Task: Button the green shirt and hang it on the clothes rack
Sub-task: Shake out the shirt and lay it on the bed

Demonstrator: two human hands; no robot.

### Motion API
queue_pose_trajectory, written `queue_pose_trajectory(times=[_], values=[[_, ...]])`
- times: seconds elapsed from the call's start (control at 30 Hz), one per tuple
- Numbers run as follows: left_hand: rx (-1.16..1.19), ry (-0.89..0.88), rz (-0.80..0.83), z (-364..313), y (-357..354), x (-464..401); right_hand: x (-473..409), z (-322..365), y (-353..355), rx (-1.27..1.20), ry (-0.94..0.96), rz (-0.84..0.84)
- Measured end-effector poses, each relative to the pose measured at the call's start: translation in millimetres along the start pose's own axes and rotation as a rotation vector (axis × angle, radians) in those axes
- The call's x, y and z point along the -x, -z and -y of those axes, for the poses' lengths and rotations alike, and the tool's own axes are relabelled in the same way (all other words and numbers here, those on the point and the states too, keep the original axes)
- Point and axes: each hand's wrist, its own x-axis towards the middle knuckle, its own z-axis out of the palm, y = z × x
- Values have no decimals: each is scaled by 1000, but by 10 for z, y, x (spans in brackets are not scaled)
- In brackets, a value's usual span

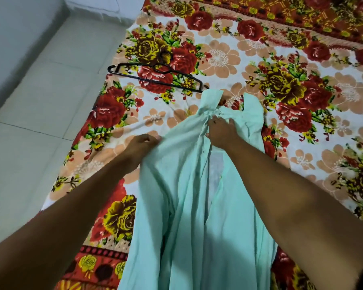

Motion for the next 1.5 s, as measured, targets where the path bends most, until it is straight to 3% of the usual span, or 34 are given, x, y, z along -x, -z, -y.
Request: queue_pose_trajectory(times=[0.1,0.17,0.23,0.27,0.37,0.43,0.5,0.53,0.57,0.67,0.7,0.73,0.8,0.87,1.0,1.13,1.2,1.27,1.33,1.5], values=[[-499,30,172,139,211,155,170,261,-10,33,-145,-126],[-616,11,125,275,313,220,467,615,36,-14,-62,-284],[-359,-14,-66,429,493,386,895,1173,-65,-68,263,-388],[-248,-59,-141,430,488,365,1057,1305,-117,-130,376,-325],[-46,-189,-261,285,478,338,1137,1350,-333,-195,347,-59],[-165,-115,-99,296,556,405,1074,1336,-395,-151,314,-10],[-594,75,174,443,659,552,1060,1373,-388,-142,325,22],[-697,85,206,536,696,592,1051,1381,-374,-135,324,39],[-633,71,156,573,739,639,1043,1388,-359,-122,314,63],[20,-10,-195,647,937,797,1045,1434,-295,-84,283,112],[80,-16,-214,677,1016,841,1054,1460,-272,-69,272,116],[44,5,-138,727,1087,903,1070,1502,-255,-56,261,117],[-357,102,114,877,1149,1057,1090,1558,-242,-23,228,108],[-602,68,175,1024,1170,1139,1110,1594,-254,21,181,76],[-70,67,-52,1091,1256,1425,1337,1829,-188,115,158,-135],[-313,223,115,1233,1338,1669,1655,2145,-141,-60,347,-245],[-246,227,131,1360,1355,1765,1932,2279,-219,-288,307,-353],[-109,177,49,1482,1339,1862,2326,2444,-389,-594,169,-394],[-1,125,-2,1479,1229,2029,2715,2611,-554,-810,20,-267],[89,116,-131,1704,974,2267,3127,2767,-750,-817,-275,69]])
